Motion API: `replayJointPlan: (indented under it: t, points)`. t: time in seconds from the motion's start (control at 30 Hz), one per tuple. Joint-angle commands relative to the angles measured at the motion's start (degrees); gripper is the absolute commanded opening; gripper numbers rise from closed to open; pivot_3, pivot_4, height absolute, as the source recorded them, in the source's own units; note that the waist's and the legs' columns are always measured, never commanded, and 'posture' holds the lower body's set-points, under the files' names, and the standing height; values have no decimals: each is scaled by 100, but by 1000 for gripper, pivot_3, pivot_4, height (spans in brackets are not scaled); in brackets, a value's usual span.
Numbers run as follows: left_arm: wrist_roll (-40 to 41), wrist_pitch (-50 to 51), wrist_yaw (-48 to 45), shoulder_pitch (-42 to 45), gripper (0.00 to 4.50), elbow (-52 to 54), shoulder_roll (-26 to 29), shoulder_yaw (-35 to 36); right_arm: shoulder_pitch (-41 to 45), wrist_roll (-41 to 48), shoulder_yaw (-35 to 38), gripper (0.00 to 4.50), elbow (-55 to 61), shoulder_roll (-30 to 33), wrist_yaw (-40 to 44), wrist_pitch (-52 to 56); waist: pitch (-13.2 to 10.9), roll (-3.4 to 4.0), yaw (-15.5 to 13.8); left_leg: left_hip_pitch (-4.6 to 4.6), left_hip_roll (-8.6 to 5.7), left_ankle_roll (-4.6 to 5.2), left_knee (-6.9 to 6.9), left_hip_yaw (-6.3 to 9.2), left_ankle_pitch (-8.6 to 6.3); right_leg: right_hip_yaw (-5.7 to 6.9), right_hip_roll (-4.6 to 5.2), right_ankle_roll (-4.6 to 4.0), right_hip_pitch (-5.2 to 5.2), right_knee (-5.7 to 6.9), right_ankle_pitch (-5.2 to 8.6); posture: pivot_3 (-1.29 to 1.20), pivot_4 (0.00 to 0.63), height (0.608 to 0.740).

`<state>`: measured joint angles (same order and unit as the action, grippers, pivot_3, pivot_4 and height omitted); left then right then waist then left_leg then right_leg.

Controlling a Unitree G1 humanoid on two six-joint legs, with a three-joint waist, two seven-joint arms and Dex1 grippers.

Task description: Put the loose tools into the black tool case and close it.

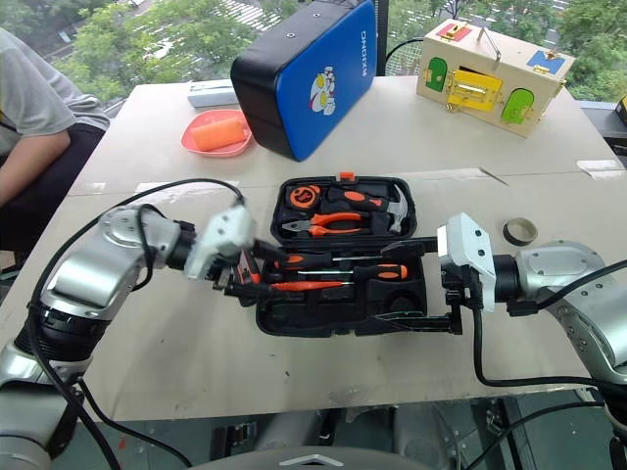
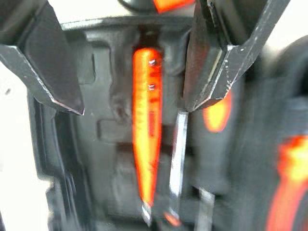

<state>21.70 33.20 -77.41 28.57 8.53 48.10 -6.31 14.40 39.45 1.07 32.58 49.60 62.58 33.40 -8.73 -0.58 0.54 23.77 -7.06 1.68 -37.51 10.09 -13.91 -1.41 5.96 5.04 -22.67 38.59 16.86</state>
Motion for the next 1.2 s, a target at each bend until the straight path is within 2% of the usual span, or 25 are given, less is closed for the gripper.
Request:
replayJointPlan:
  t: [0.03, 0.07, 0.1, 0.13, 0.17, 0.2, 0.27, 0.6, 0.8, 1.0, 1.2]
  points:
    - [699, 649, 320, -29, 2774, 135, -252, 473, -3, 95, 174, 4500, 130, 34, -37, -22, 1, -1, -6, 0, -1, 0, -4, 0, 0, 0, 1, 0, 1, 2, 0, 0, 150, 735]
    - [687, 668, 393, -53, 2602, 66, -321, 452, 7, 96, 163, 4500, 124, 31, -43, -20, 1, -2, 5, 0, -1, 0, -4, 0, 0, 0, 1, 0, 2, 2, 0, 0, 150, 735]
    - [623, 599, 467, -95, 2176, -43, -402, 397, 21, 96, 151, 4500, 119, 27, -50, -17, 1, -2, 15, 0, -1, 0, -6, -1, 0, -1, 1, 0, 3, 3, 0, 0, 150, 735]
    - [490, 464, 542, -165, 1931, -190, -498, 270, 36, 91, 136, 4500, 112, 20, -59, -16, 1, -2, 20, 0, -1, 0, -6, -3, 0, -3, 1, 0, 2, 6, 0, 0, 150, 735]
    - [379, 348, 607, -219, 1400, -305, -582, 155, 47, 81, 125, 4500, 102, 18, -62, -20, 1, -2, 20, -2, -1, 0, -6, -4, 0, -4, 1, 0, 2, 9, 0, 0, 150, 735]
    - [305, 264, 640, -252, 1117, -379, -642, 71, 55, 74, 119, 4500, 91, 18, -60, -26, 3, -1, 20, -3, -1, 0, -6, -4, 0, -4, 1, 0, 2, 9, 0, 0, 150, 735]
    - [167, 98, 705, -276, 77, -535, -772, -86, 31, 72, 134, 4500, 78, 30, -41, -41, 2, -3, 18, -2, -1, 0, -6, -6, 0, -5, 1, 0, 1, 9, 0, 0, 150, 735]
    - [-298, -225, 881, -474, 19, -605, -912, -597, -66, 84, 220, 4500, 35, 29, -24, -77, 5, -5, 7, -3, -1, 0, -7, -6, 0, -7, 3, 0, 0, 10, 0, 0, 150, 735]
    - [-746, -627, 865, -816, 19, -520, -672, -927, -4, 63, 168, 4500, 13, -8, -89, -60, 15, -6, 14, -7, -2, 0, -5, -9, 0, -10, 4, 0, 3, 10, 0, 0, 150, 735]
    - [-881, -812, 914, -904, 19, -548, -626, -909, 67, 101, 144, 4500, 3, -49, -163, -1, 24, -4, 16, -10, -2, 0, -1, -11, 0, -12, 4, 0, 5, 9, 0, 0, 150, 735]
    - [-1204, -1558, 844, -1223, 19, -410, -422, -977, 180, 82, 59, 4500, -55, -113, -229, 24, 37, 4, 42, -15, -2, 0, 9, -14, 0, -16, 4, 0, 4, 5, 0, 0, 150, 735]
